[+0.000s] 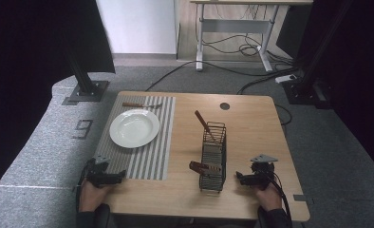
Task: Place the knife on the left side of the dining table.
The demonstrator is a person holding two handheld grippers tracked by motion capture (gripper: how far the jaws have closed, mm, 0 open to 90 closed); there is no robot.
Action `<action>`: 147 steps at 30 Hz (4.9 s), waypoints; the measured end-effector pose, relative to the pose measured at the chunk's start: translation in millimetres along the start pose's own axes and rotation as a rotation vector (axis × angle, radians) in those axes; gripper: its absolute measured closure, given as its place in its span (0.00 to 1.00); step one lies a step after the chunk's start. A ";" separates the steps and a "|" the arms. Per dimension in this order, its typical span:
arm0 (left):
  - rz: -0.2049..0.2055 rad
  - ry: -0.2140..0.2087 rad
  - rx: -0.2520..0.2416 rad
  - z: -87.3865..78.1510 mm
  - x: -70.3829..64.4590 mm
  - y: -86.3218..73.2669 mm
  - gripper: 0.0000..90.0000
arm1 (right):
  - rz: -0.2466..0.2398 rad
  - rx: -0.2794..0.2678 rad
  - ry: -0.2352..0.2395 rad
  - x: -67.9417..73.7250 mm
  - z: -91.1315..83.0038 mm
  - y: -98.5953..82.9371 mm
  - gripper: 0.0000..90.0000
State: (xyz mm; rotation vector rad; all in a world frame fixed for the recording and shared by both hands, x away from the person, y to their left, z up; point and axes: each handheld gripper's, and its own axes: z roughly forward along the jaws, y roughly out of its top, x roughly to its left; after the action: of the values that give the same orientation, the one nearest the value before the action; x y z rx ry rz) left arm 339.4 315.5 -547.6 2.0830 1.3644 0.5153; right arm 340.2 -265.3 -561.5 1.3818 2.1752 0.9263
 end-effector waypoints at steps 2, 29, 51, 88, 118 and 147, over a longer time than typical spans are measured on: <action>0.000 0.002 0.005 -0.6 -0.4 0.6 0.01 | 0.000 0.000 0.000 0.0 0.0 0.0 0.00; -0.054 -0.059 -0.039 -15.1 -8.7 17.6 0.05 | 0.006 0.000 -0.005 1.2 0.2 0.2 0.00; 0.054 -0.054 -0.037 -12.7 -34.8 49.8 0.06 | 0.006 -0.001 -0.005 1.2 0.2 0.2 0.00; 0.152 -0.132 -0.053 -10.8 -84.5 127.6 0.07 | 0.005 -0.001 -0.005 1.1 0.3 0.2 0.00; 0.209 -0.217 -0.049 -2.0 -128.8 189.6 0.04 | 0.005 -0.001 -0.005 1.1 0.3 0.2 0.00; 0.229 -0.272 -0.054 18.4 -171.7 241.0 0.08 | 0.006 -0.001 -0.005 1.1 0.2 0.2 0.00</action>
State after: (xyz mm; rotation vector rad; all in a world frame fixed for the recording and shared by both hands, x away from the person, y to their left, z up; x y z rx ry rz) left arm 447.9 80.9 -402.4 2.1842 0.9556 0.3406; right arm 339.9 -264.1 -561.5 1.3894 2.1679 0.9242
